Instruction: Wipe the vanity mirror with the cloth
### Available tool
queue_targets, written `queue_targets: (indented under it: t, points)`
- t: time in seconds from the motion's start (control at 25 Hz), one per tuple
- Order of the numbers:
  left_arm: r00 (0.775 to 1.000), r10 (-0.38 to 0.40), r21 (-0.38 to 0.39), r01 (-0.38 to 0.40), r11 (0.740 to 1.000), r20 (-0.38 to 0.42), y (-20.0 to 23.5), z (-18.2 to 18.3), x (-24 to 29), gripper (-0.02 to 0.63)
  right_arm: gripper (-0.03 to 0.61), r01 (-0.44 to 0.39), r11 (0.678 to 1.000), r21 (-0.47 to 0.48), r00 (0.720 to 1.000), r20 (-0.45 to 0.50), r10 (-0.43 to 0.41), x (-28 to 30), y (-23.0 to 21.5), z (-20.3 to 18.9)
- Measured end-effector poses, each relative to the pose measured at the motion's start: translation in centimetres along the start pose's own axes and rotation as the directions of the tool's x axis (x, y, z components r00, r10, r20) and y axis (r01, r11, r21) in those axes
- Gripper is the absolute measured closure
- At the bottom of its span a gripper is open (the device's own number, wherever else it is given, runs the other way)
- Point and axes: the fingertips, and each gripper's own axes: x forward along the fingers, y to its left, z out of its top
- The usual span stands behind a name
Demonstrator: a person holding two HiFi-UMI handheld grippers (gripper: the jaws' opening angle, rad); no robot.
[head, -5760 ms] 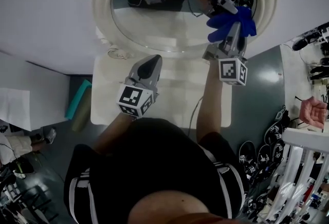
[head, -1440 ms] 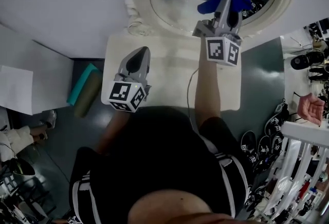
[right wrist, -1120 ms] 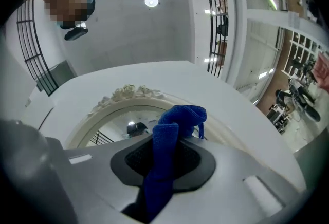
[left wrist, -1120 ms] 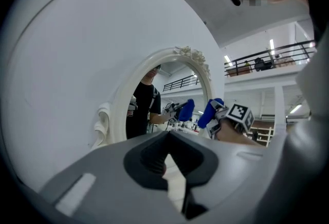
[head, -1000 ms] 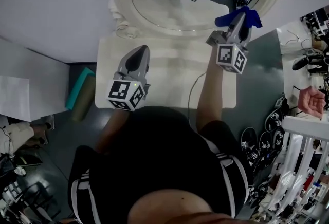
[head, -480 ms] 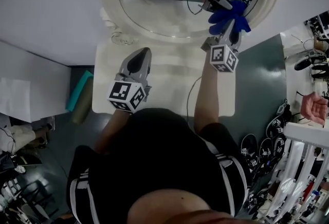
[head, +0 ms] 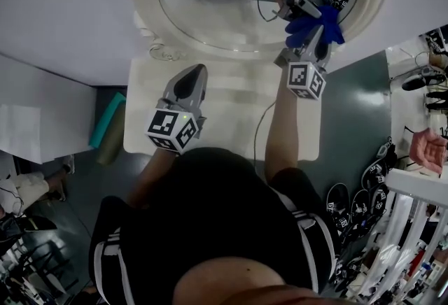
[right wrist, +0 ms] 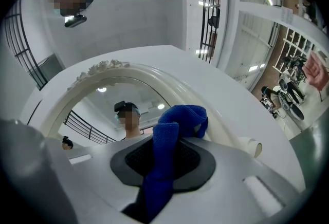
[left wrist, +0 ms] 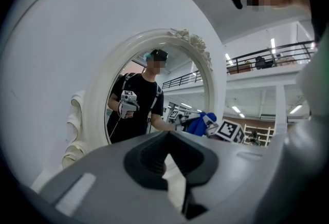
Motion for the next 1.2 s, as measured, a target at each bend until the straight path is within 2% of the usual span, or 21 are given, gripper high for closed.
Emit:
queue_targets:
  t: [0.28,0.68,1.2]
  points:
    - [1.0,-0.002,-0.005,0.003,1.0,0.011,0.7,-0.3,0.5,0.603,0.505,-0.028,1.0,-0.006,0.999,0.038,0.029,1.0,1.0,0.9]
    - [1.0,0.007,-0.015,-0.006,1.0,0.024,0.7,0.1,-0.2,0.603,0.505,-0.077,0.996,-0.046,0.99,0.111,0.082,2.7,2.9,4.7]
    - [0.998,0.03,-0.043,-0.028,0.999,0.051,2.2,0.4,-2.1,0.603,0.505,-0.148,0.985,-0.086,0.981,0.112,0.157,5.0,8.2,7.8]
